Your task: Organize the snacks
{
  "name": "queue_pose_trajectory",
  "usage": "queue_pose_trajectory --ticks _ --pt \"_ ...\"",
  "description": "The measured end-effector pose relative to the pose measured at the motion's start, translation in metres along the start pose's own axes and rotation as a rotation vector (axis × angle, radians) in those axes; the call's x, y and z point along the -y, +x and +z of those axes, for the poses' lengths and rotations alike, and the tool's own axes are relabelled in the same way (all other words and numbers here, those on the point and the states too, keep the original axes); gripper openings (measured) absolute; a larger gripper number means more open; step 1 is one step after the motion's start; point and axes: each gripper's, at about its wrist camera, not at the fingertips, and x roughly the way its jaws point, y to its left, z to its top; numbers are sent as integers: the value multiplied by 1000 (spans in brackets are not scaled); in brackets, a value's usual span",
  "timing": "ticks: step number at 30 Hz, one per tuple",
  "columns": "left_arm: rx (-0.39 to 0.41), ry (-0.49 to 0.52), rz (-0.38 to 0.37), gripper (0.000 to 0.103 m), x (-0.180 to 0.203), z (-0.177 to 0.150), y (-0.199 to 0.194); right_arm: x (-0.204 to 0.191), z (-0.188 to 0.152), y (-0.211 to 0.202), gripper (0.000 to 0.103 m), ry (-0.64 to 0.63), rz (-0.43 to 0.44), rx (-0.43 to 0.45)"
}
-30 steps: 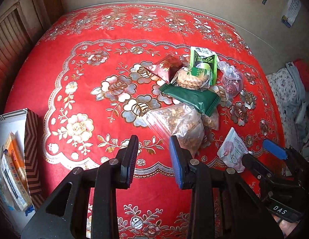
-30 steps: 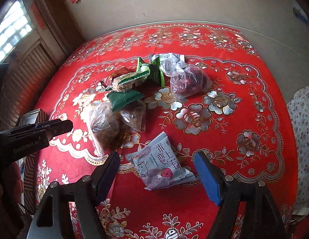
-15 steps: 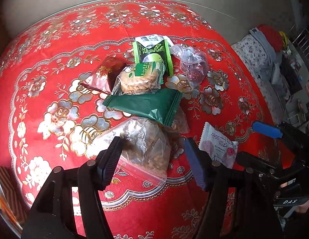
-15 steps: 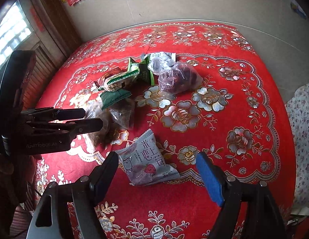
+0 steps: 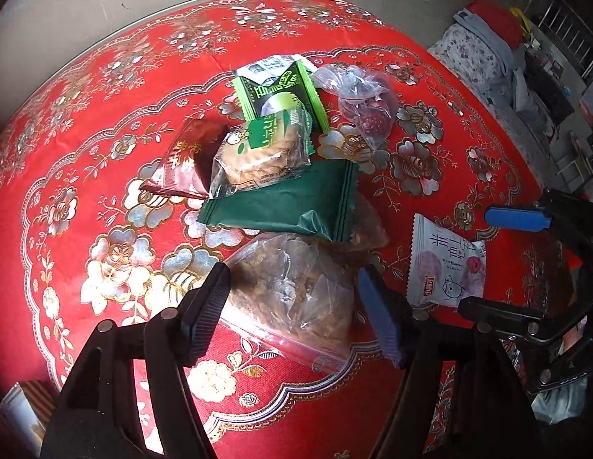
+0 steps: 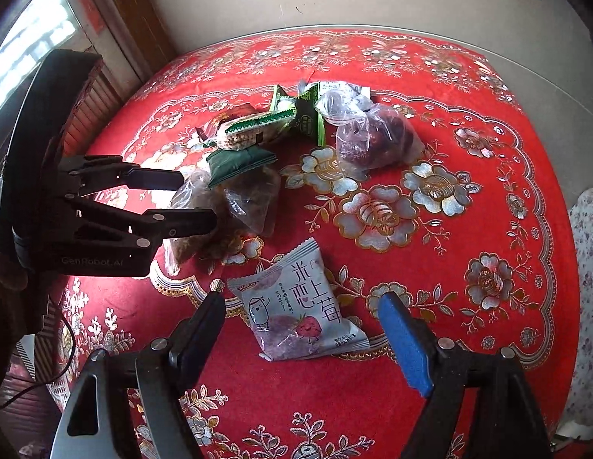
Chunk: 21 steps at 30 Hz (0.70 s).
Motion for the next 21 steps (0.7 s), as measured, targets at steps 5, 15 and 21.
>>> queue_pose_trajectory --ticks 5,15,21 --pt "-22 39 38 76 -1 0 11 -3 -1 4 81 -31 8 -11" --pt "2 12 86 59 -1 -5 12 -6 4 15 81 -87 16 -32" --pt "17 2 97 43 4 -12 2 -8 4 26 81 -125 13 -57"
